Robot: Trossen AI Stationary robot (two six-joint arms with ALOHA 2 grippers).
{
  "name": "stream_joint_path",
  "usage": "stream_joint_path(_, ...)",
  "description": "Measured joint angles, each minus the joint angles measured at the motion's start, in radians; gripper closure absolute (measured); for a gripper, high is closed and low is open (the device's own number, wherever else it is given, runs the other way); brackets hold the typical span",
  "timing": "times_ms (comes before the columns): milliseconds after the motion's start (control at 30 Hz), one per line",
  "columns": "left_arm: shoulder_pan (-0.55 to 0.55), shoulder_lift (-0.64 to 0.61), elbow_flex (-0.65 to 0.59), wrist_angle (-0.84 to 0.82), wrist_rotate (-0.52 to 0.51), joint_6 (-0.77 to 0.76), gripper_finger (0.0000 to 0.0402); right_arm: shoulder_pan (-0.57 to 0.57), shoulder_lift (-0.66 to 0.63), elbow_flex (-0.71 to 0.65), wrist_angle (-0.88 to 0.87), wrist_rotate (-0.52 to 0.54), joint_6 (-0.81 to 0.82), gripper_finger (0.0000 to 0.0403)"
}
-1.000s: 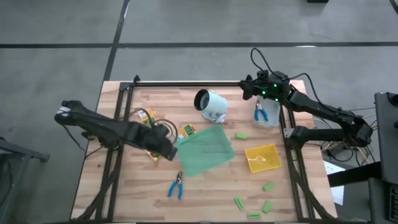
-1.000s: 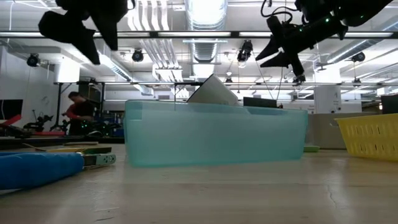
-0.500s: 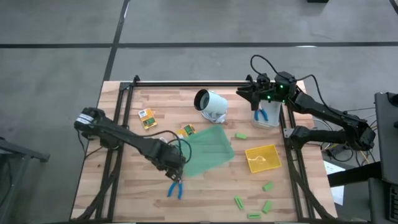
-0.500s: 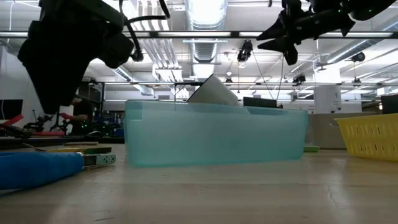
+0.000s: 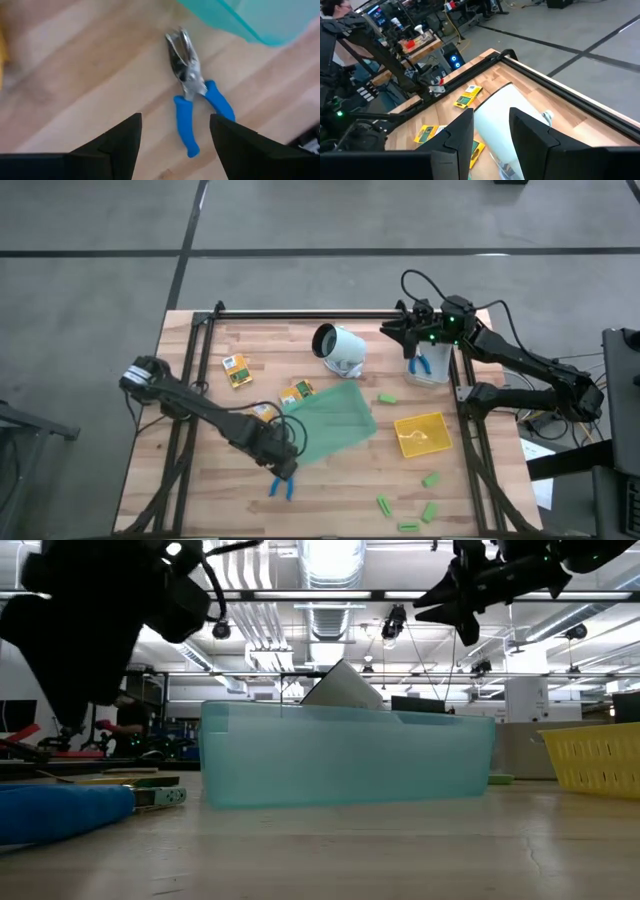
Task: Pick & Place School Supplies
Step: Put the blue plier into the gray bin
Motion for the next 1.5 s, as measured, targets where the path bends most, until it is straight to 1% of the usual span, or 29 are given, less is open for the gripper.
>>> stream_joint_path(300,-0.065,0.000,0.000,0.041,-0.006,-0.021,0.0161,0.000,0.000,0.000,-0.018,0.000,-0.003,0.0281)
stream_joint_path(467,-0.092,0.000,0.000,0.070,-0.048,-0.041,0.0161,0.000,0.000,0.000,-0.017,0.000,-0.003,0.0277)
stream_joint_path(533,-0.097,0.011,0.000,0.085,-0.068,-0.041,0.0161,0.000,0.000,0.000,-0.017,0.000,-0.002,0.0279)
stream_joint_path(633,-0.102,0.049,0.000,0.121,-0.072,-0.042,0.0161,0.000,0.000,0.000,-0.017,0.000,0.001,0.0283)
stream_joint_path(733,-0.104,0.089,0.000,0.168,-0.041,-0.042,0.0161,0.000,0.000,0.000,-0.017,0.000,0.001,0.0287)
stream_joint_path(833,-0.105,0.114,0.002,0.172,-0.013,-0.058,0.0161,0.000,0.000,0.000,-0.017,0.000,0.000,0.0289)
stream_joint_path(1167,-0.105,0.144,0.002,0.170,-0.014,-0.047,0.0161,0.000,0.000,0.000,-0.017,0.000,-0.003,0.0282)
stream_joint_path(1300,-0.105,0.171,0.002,0.169,-0.012,-0.012,0.0161,0.000,0.000,0.000,-0.017,0.000,-0.008,0.0286)
stream_joint_path(1500,-0.104,0.181,0.005,0.146,-0.011,-0.008,0.0164,0.000,0.000,-0.002,-0.017,0.000,-0.028,0.0291)
